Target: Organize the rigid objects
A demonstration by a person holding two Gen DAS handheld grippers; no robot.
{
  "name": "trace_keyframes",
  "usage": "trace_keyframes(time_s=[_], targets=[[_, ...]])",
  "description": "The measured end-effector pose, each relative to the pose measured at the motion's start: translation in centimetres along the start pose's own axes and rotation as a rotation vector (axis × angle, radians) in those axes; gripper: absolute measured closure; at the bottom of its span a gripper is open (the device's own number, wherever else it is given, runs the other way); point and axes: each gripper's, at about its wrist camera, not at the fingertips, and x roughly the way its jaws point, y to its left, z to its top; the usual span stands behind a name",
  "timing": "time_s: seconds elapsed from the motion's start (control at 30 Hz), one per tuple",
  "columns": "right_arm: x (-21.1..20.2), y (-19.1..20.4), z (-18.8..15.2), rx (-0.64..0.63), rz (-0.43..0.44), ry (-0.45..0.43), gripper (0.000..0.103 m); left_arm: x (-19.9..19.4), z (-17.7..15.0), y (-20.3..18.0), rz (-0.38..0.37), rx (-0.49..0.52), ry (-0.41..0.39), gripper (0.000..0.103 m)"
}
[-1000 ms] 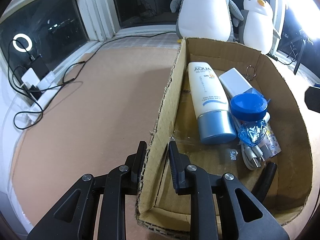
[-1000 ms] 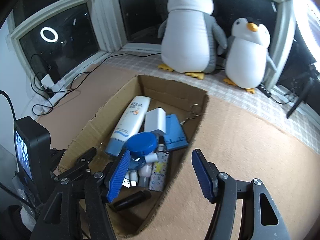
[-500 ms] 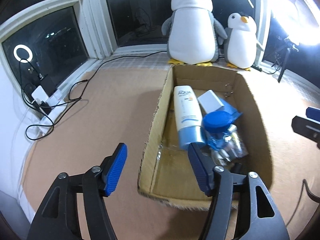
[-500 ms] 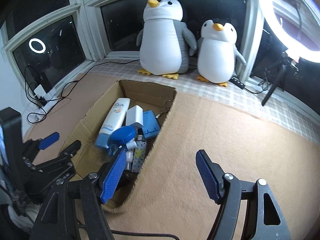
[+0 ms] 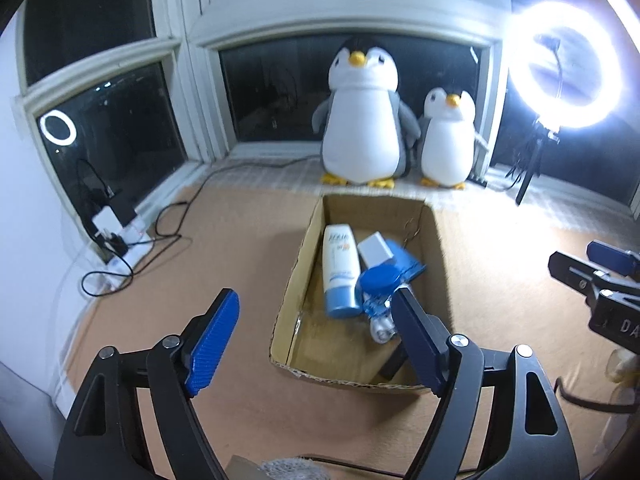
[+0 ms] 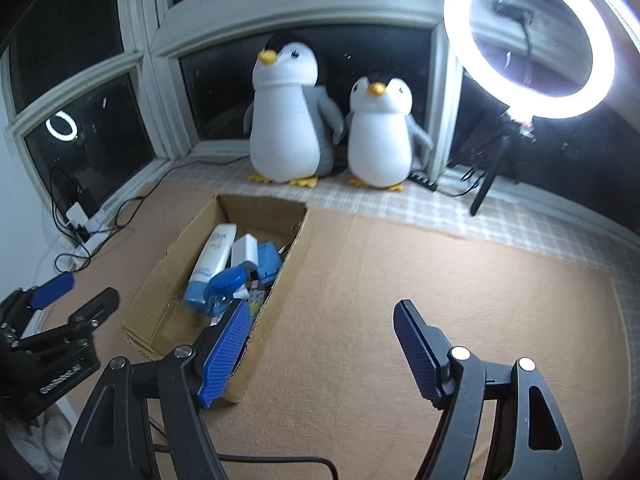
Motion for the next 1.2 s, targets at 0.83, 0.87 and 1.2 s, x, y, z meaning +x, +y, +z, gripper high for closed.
trace_keyframes(time_s=[0.83,0.87,1.2], targets=[[-4.0,0.0,0.3,0.018,-0.036,-0.085,0.027,-3.8,1.1,-0.3,-0.043,-0.012,-0.067,0.024],[-4.0,0.0,0.3,0.019,-0.038,-0.085,0.026,-3.8,1.1,-0.2,-0.045,-0.013,-0.065,0.024],[-3.6,-0.2,0.1,0.023,-0.036,-0.073,0.026,-3.6,1.2,-0.2,-0.048,-0.016,-0.061,0.024]])
